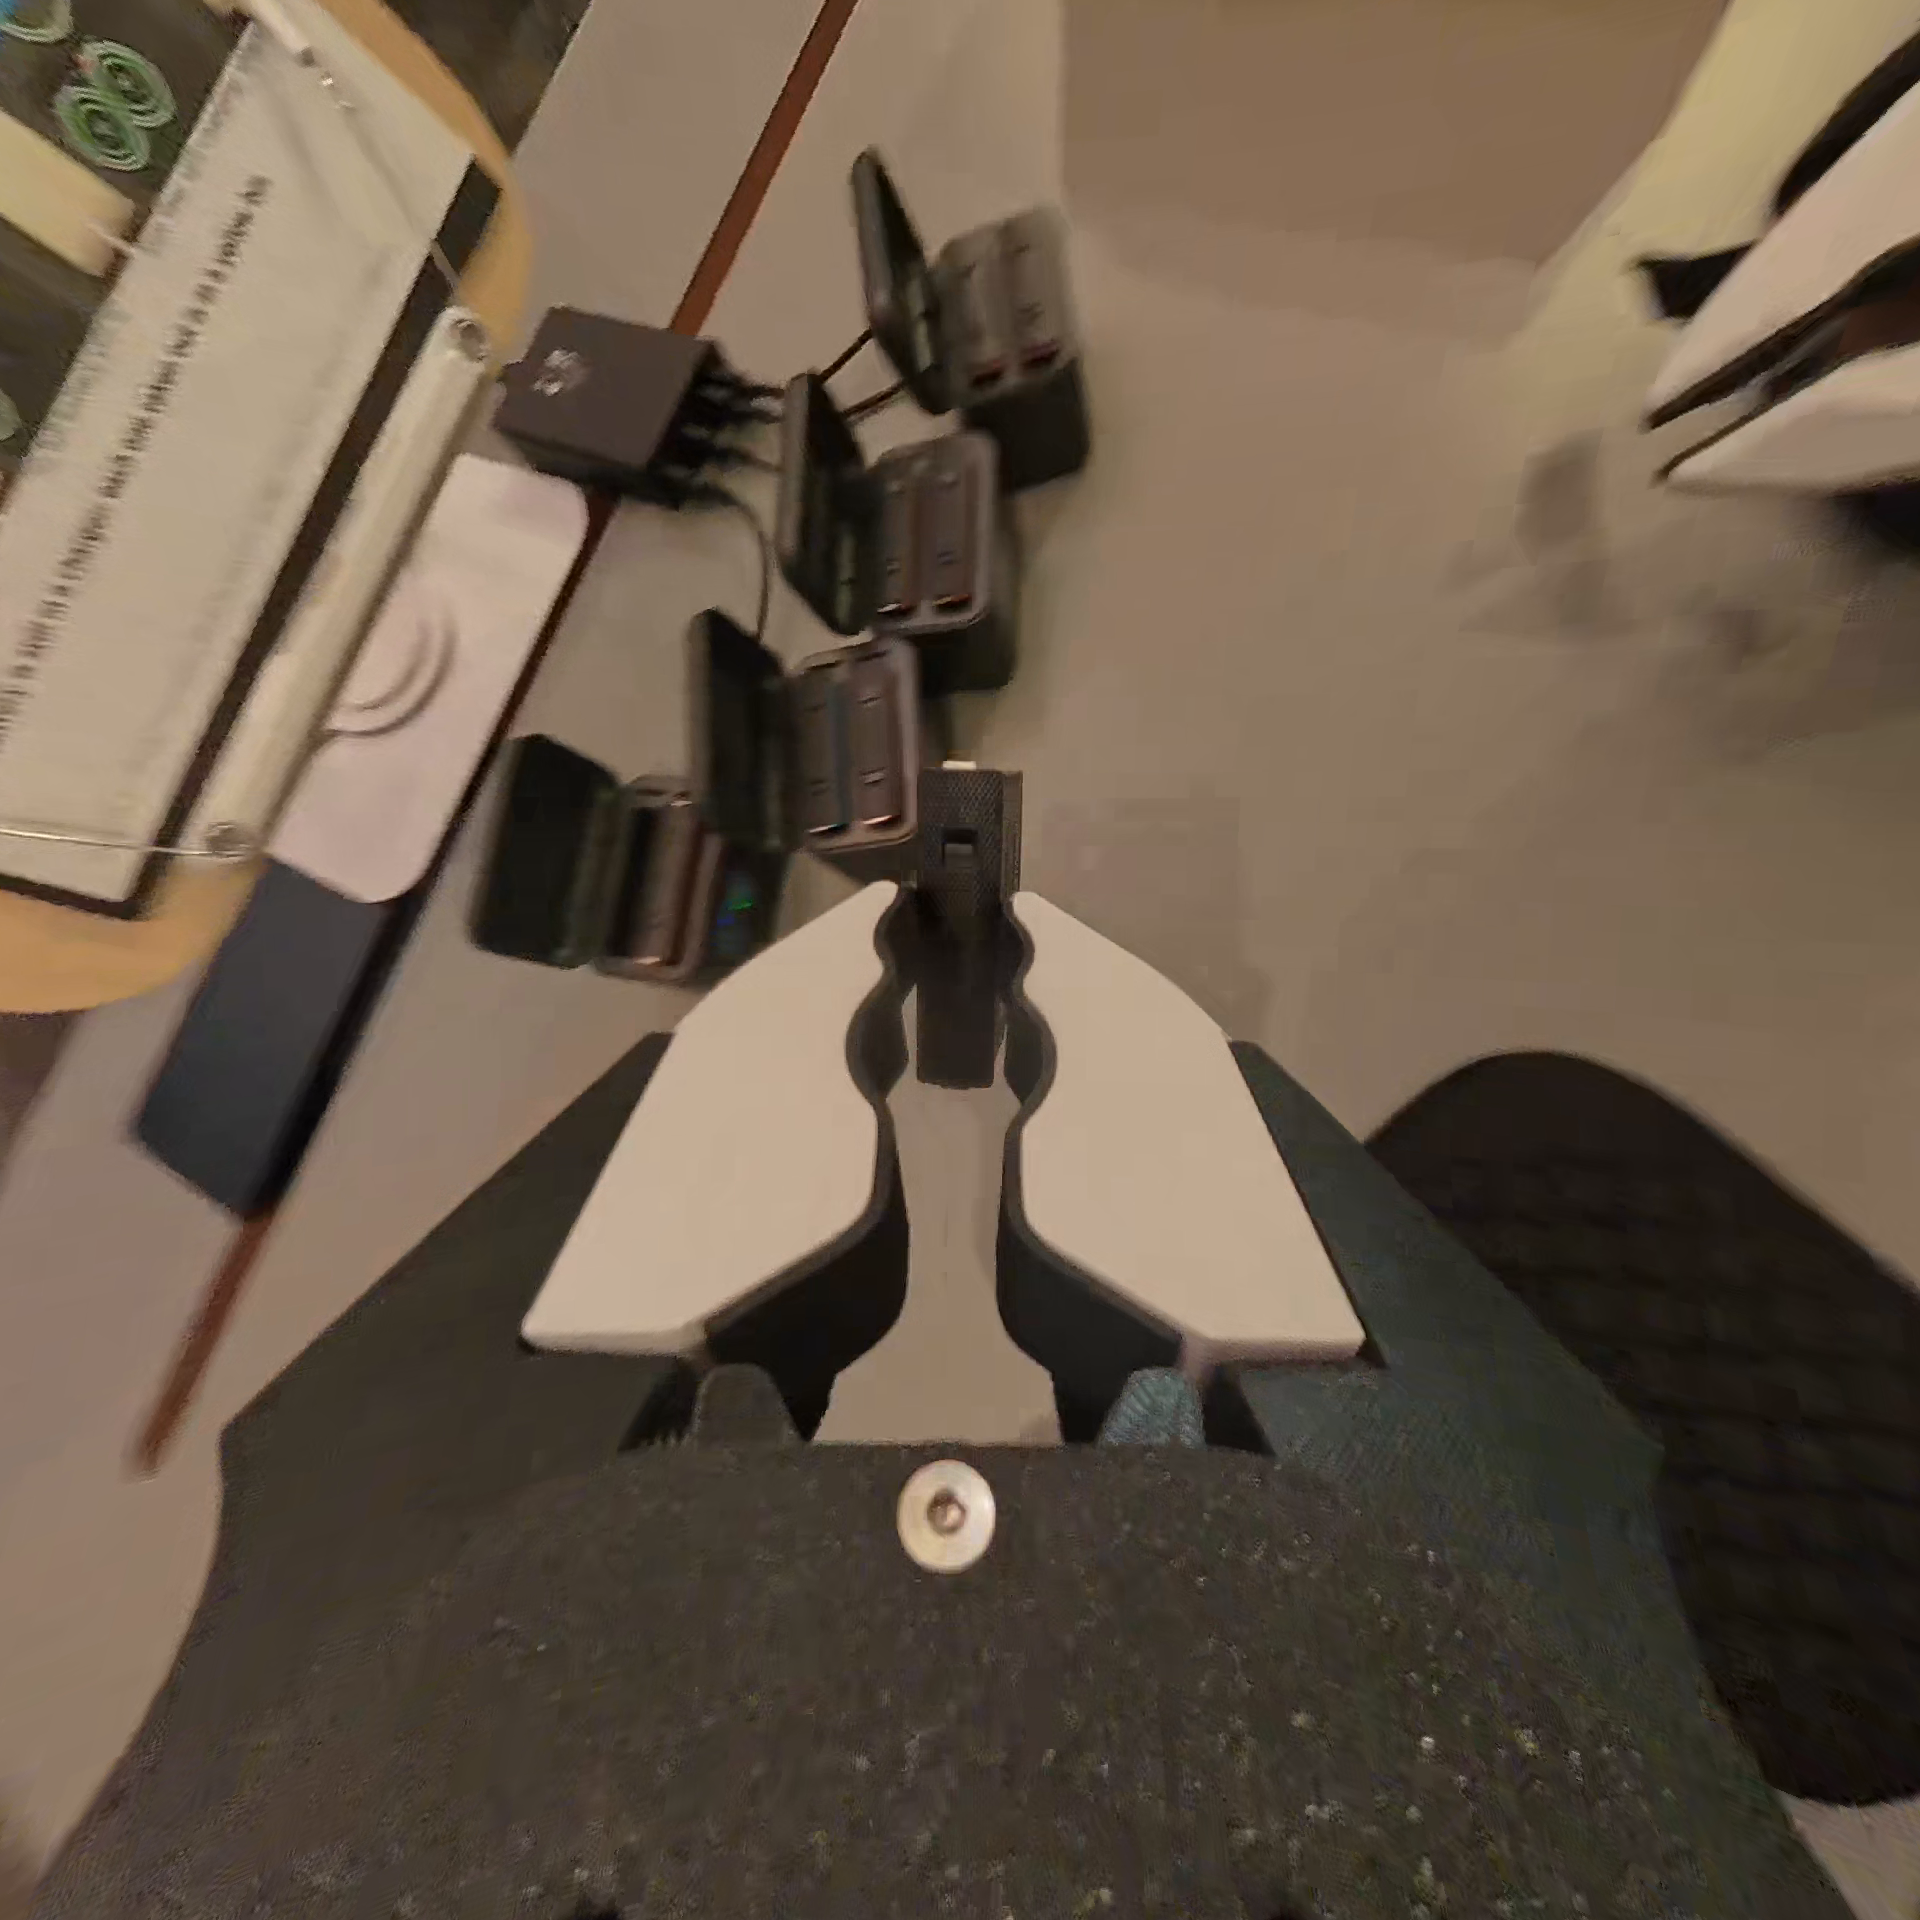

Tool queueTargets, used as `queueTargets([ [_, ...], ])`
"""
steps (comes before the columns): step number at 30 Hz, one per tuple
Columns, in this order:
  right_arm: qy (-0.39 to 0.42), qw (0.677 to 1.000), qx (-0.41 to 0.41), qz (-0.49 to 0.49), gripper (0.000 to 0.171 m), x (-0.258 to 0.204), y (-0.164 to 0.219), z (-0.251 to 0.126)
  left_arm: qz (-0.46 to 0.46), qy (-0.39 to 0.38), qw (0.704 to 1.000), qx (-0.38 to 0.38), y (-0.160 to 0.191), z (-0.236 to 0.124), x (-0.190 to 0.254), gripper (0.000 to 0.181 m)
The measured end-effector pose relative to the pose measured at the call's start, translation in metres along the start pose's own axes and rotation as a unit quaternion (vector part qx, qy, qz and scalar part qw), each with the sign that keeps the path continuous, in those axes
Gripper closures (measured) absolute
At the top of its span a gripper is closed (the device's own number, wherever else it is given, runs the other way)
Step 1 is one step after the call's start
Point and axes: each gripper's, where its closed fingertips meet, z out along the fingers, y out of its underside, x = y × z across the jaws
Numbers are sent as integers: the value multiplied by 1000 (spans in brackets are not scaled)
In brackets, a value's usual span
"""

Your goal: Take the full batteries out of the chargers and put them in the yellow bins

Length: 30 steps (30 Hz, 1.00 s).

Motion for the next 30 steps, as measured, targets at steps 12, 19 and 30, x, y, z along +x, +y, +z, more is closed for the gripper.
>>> queueTargets([
  [12, 19, 997, -34, 61, 171, -2, 27, 19, 72, -47, 989, -121, 34, 38, -76, 166],
  [19, 12, 994, -52, 99, 171, 3, 42, 24, 99, -30, 985, -136, 39, 58, -93, 166],
  [30, 9, 990, -47, 134, 171, 9, 43, 24, 79, 16, 984, -157, 26, 95, -124, 166],
])
